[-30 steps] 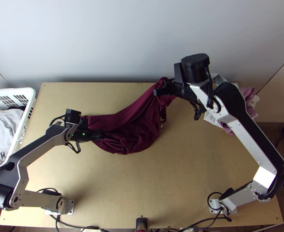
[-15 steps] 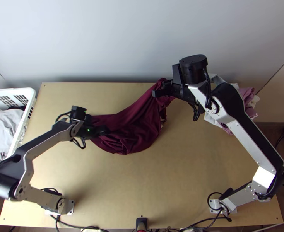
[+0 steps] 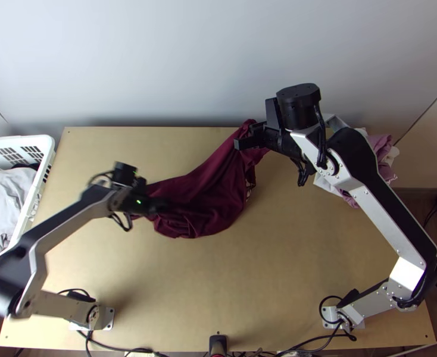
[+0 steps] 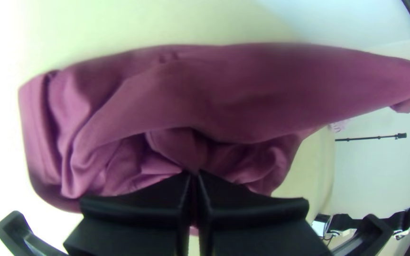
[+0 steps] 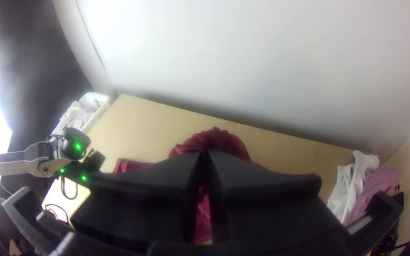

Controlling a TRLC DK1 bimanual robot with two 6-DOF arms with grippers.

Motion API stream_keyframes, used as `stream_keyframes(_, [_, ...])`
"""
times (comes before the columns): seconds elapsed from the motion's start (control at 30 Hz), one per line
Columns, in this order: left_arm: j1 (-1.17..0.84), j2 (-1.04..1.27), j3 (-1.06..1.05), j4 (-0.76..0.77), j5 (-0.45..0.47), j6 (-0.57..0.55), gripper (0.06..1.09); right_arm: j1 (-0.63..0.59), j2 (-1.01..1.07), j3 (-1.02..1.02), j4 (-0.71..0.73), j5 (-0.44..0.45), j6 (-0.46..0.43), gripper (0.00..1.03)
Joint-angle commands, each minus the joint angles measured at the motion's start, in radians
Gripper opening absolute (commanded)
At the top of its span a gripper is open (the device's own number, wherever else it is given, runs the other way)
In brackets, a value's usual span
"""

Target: Fold the t-shirt

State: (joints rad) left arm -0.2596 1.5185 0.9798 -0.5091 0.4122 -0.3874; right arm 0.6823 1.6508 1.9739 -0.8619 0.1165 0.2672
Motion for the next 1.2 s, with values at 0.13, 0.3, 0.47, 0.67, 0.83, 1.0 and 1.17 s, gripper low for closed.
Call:
stream_keyframes(0.13, [0.082,-0.353,0.275,-0.333,0.186,-0.073,0.09,-0.03,0.003,0.045,0.003,0.005,0.003,0.03])
stream_keyframes(0.3, [0.226,-0.416,0.35,-0.359,0.37,-0.142,0.09,-0.089,-0.006,0.1,0.003,-0.012,0.023,0.03])
stream_keyframes(0.47, [0.382,-0.345,0.275,-0.379,0.551,-0.096,0.75,-0.217,0.017,0.318,-0.011,-0.126,0.098,0.03])
stream_keyframes(0.67, [0.353,-0.408,0.034,-0.433,0.697,0.078,0.89,-0.234,-0.002,0.442,-0.025,-0.146,0.081,0.03])
stream_keyframes(0.83, [0.257,-0.46,-0.093,-0.417,0.695,0.114,0.8,-0.27,-0.046,0.433,-0.023,-0.158,0.113,0.03])
stream_keyframes(1.0, [0.168,-0.495,-0.124,-0.416,0.649,0.088,0.8,-0.274,-0.08,0.378,-0.025,-0.158,0.118,0.03])
stream_keyframes(1.17, [0.092,-0.486,-0.216,-0.14,0.528,-0.134,0.8,-0.27,-0.097,0.333,-0.028,-0.158,0.121,0.03])
